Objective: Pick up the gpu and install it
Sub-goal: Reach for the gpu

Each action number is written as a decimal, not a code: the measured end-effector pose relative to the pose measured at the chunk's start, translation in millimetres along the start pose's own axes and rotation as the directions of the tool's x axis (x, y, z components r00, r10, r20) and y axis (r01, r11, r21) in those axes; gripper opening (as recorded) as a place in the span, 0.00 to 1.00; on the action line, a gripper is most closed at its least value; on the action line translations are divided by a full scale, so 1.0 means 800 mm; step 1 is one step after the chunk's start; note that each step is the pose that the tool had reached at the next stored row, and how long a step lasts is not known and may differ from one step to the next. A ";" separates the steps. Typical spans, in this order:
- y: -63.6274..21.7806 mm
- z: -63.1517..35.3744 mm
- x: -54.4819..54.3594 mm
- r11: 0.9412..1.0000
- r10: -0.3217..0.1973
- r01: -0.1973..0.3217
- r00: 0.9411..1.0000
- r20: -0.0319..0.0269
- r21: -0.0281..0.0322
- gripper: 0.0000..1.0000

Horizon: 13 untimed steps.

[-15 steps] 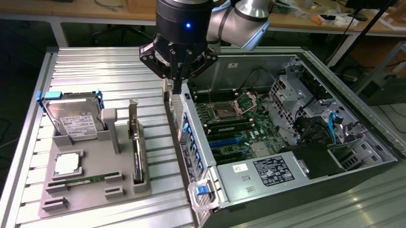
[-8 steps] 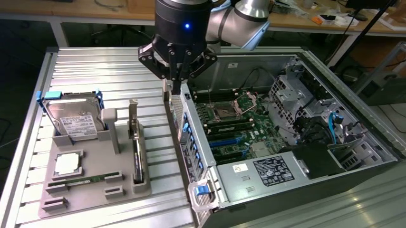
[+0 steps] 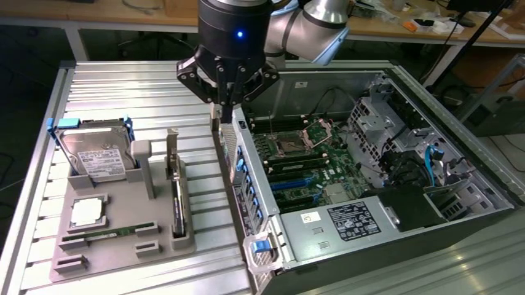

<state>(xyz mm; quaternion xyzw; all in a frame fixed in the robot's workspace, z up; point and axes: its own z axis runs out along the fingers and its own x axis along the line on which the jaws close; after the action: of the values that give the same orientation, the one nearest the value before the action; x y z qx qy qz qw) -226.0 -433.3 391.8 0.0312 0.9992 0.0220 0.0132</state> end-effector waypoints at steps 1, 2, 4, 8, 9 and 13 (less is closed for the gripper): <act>0.000 0.000 0.000 1.000 0.000 0.000 1.000 0.000 0.000 0.11; -0.001 0.000 0.001 1.000 0.000 0.000 1.000 0.000 0.000 0.11; -0.001 0.000 0.002 1.000 0.000 0.000 1.000 0.000 0.000 0.11; -0.002 0.000 0.003 1.000 -0.001 0.001 1.000 0.000 0.000 0.11; -0.003 0.000 0.003 1.000 -0.001 0.001 1.000 0.000 0.000 0.11; -0.004 0.000 0.005 1.000 -0.001 0.001 1.000 0.000 0.000 0.11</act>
<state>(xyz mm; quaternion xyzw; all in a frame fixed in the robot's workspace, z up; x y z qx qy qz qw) -229.8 -435.9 391.7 0.0308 0.9992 0.0220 0.0132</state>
